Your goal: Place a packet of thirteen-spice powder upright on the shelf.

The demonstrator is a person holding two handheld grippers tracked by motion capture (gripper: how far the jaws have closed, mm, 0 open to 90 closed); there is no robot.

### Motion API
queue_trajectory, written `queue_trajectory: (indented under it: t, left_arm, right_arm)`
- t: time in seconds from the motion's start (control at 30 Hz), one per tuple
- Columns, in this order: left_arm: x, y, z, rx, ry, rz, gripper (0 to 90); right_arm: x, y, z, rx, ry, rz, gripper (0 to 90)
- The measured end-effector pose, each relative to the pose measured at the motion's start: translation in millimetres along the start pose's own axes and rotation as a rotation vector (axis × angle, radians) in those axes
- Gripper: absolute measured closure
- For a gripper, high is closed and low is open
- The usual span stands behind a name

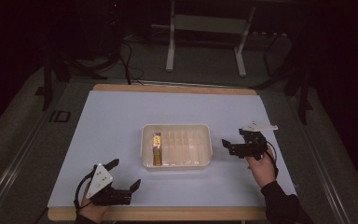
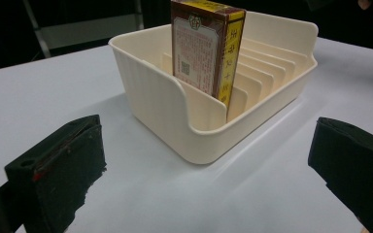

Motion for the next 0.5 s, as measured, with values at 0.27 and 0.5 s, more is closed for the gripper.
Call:
queue_trajectory:
  t: [0.27, 0.5]
  left_arm:
    - [-0.1, 0.4, -1.4, 0.000, -0.008, -0.003, 0.0]
    - [1.0, 0.8, -2.7, -0.006, -0.014, -0.010, 0.0]
  right_arm:
    - [2.1, -21.6, 9.5, 0.037, -0.050, -0.023, 14.7]
    - [2.2, -32.8, 17.7, 0.071, -0.081, -0.063, 14.7]
Point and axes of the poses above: each handheld gripper's, and its own axes: z roughly backward along the jaws, y roughly out of its top, x roughly to its right, the point moved 2 cm from there along -z, roughly forward along the jaws, and after that the axes turned 7 degrees about y, right-handed, at the moved point
